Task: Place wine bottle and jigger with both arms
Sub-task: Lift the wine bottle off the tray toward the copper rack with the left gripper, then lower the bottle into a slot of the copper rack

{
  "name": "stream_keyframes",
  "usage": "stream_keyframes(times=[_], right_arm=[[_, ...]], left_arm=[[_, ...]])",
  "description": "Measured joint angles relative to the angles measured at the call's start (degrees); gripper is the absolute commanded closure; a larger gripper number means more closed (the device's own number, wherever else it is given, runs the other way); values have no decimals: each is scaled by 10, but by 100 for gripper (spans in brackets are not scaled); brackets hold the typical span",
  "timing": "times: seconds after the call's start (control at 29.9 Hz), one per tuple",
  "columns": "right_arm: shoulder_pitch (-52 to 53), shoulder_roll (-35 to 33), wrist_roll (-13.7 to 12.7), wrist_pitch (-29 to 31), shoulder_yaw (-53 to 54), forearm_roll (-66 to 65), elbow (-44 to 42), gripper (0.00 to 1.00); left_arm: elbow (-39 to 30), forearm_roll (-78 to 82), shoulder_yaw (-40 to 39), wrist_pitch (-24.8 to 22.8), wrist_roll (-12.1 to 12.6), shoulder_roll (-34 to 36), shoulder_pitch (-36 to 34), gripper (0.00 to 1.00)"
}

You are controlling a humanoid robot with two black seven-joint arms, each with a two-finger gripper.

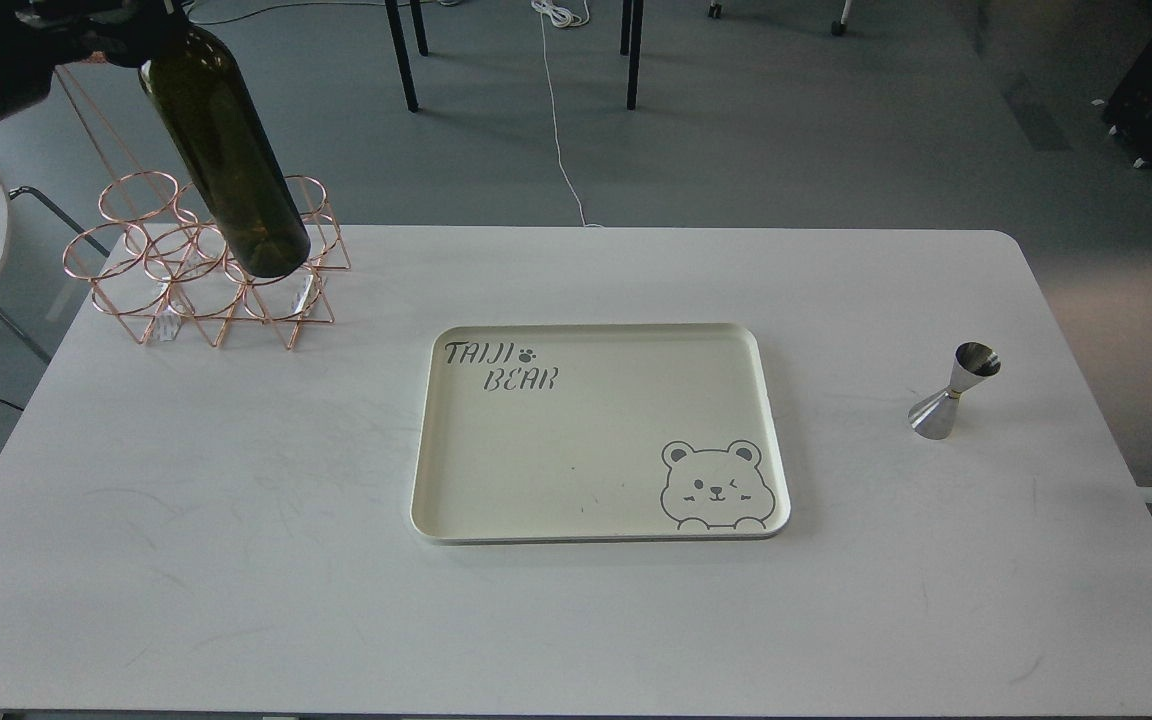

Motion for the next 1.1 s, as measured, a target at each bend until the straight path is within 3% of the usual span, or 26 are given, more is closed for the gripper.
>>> stream_keyframes(times=[0.3, 1.1], right_arm=[[-1, -1, 0, 0, -2, 0, -1, 5], [-2, 0, 0, 1, -2, 0, -2, 5]], left_arm=[[62, 4, 22, 15, -1, -23, -1, 88], [65, 3, 72, 34, 7, -56, -35, 87]])
